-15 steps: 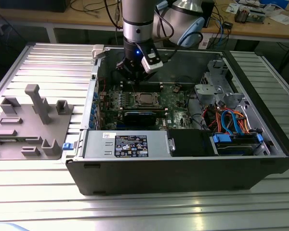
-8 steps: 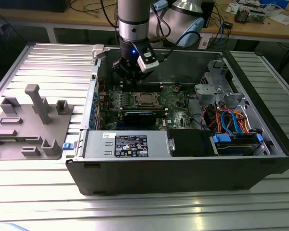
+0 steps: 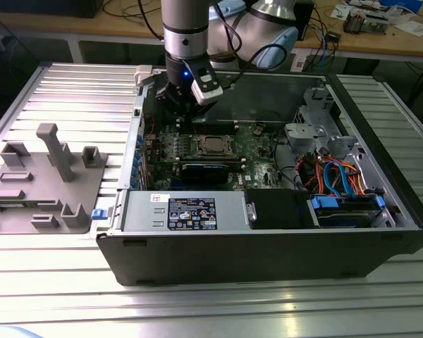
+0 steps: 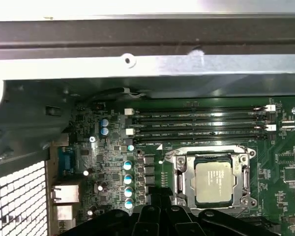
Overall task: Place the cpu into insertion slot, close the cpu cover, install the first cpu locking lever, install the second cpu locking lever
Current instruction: 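Install the first cpu locking lever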
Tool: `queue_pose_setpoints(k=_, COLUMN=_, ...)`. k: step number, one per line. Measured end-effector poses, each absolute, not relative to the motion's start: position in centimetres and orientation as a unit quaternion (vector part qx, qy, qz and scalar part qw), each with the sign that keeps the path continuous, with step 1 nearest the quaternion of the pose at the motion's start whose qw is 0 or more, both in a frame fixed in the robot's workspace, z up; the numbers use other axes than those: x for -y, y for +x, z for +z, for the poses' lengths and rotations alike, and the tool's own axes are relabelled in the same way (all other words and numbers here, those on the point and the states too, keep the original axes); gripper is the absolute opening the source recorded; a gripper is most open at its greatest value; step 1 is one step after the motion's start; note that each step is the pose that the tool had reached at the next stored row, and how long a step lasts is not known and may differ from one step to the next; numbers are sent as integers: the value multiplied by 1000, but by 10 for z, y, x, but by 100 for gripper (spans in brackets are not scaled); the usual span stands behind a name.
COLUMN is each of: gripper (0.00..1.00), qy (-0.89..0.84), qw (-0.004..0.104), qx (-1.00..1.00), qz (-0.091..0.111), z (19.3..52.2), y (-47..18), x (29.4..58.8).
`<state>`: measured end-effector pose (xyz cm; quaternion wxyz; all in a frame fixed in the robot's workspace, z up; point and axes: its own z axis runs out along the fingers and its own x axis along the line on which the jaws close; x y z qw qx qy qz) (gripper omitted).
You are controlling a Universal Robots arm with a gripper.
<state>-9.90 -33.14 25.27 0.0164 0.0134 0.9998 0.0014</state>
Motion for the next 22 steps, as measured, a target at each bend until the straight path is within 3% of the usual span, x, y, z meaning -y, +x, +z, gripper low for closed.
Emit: queue_pose_setpoints(k=22, gripper=11, qy=13, qw=22, qx=-1000, qz=1, z=258, y=-109, x=317)
